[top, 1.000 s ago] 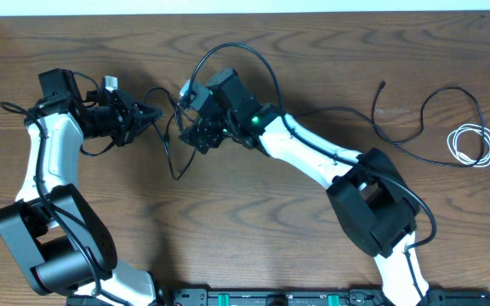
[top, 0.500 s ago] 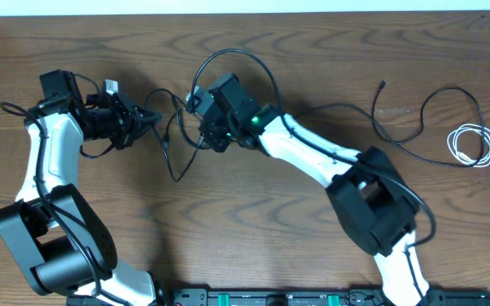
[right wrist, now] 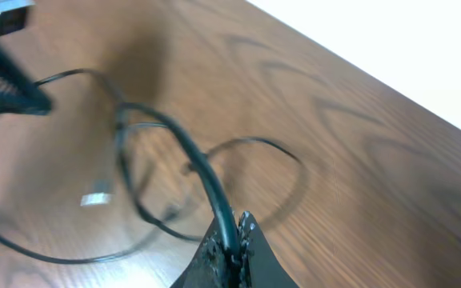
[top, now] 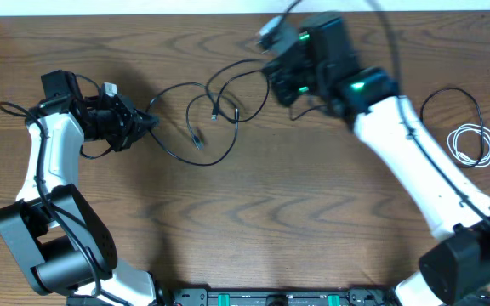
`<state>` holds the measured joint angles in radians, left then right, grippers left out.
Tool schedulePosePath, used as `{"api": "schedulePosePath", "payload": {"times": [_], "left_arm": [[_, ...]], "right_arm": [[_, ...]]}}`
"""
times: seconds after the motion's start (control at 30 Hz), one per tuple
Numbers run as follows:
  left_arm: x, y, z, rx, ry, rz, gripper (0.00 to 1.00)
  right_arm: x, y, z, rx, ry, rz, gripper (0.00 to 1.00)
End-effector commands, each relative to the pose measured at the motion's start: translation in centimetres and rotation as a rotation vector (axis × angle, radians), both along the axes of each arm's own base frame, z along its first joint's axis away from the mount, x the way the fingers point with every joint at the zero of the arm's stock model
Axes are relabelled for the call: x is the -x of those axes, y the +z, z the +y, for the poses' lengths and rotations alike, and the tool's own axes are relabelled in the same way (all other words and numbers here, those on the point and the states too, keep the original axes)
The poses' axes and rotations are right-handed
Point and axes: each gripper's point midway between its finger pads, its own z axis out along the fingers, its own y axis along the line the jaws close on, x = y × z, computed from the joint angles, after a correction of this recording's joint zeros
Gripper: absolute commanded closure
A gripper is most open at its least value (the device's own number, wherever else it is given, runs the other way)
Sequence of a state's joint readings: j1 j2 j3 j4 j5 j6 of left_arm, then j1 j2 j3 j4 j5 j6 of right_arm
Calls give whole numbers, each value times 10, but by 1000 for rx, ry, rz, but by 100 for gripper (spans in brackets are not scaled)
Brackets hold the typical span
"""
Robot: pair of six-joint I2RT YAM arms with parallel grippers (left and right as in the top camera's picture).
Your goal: Untangle cables
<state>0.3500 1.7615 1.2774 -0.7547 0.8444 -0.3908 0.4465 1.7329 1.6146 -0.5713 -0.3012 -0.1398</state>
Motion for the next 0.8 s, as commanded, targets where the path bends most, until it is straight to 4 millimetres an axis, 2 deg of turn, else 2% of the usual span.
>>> {"api": "schedulePosePath", "payload": {"times": [0.0, 0.17, 0.27, 0.3, 0.5, 0.7, 0.77], "left_arm": [[6, -9, 13, -83, 32, 33, 93], [8, -12, 30, -86, 121, 86, 93], [10, -13, 42, -81, 160, 93, 93], [11, -13, 49, -78, 179, 98, 93], [19, -14, 69, -68, 239, 117, 93], [21, -14, 74, -66, 251, 124, 93], [22, -15, 75, -72, 254, 128, 93]], "right_arm": [[-17, 18, -57, -3, -129, -17, 99], [-29, 3, -131, -4, -316, 91, 99], [-29, -7, -178, -15, -442, 167, 99], [-29, -11, -201, -22, -502, 197, 99], [-23, -19, -283, -57, -713, 263, 99], [-13, -34, -342, -103, -898, 316, 99], [-7, -42, -365, -110, -1017, 342, 99]]}}
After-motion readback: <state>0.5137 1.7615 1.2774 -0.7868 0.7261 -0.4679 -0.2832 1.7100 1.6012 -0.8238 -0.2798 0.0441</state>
